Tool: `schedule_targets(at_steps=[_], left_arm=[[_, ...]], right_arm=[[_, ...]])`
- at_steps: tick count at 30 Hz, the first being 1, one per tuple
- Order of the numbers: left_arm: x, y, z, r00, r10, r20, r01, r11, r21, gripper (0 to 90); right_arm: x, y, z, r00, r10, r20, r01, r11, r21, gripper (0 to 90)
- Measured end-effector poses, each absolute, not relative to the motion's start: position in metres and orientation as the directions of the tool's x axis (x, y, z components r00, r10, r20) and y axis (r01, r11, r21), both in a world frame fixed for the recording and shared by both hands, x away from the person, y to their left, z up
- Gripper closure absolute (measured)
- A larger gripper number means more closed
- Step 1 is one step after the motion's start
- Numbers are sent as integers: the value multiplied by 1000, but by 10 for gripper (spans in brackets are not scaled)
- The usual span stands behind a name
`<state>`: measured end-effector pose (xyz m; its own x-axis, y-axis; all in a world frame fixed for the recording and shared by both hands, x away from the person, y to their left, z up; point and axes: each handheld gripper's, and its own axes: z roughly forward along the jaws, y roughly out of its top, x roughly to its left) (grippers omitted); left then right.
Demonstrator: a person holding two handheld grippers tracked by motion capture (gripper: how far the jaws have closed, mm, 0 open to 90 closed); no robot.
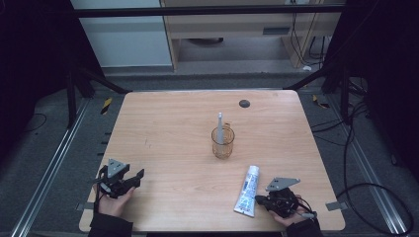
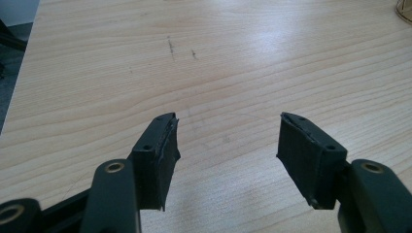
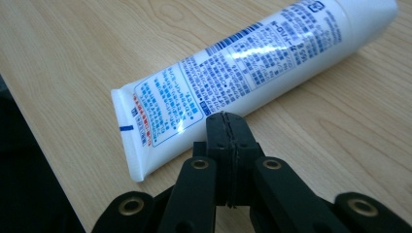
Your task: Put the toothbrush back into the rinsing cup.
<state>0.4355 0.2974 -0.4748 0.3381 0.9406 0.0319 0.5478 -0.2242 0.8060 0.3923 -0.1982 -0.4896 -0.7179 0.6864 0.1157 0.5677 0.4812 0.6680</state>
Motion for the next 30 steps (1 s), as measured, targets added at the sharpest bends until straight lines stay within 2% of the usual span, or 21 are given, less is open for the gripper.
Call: schedule_targets(at_steps=[30], left_arm=[[437, 297, -475, 331, 943, 38, 549, -225, 805, 388]], right_arm=[[396, -175, -487, -748, 651, 127, 537, 482, 692, 898]])
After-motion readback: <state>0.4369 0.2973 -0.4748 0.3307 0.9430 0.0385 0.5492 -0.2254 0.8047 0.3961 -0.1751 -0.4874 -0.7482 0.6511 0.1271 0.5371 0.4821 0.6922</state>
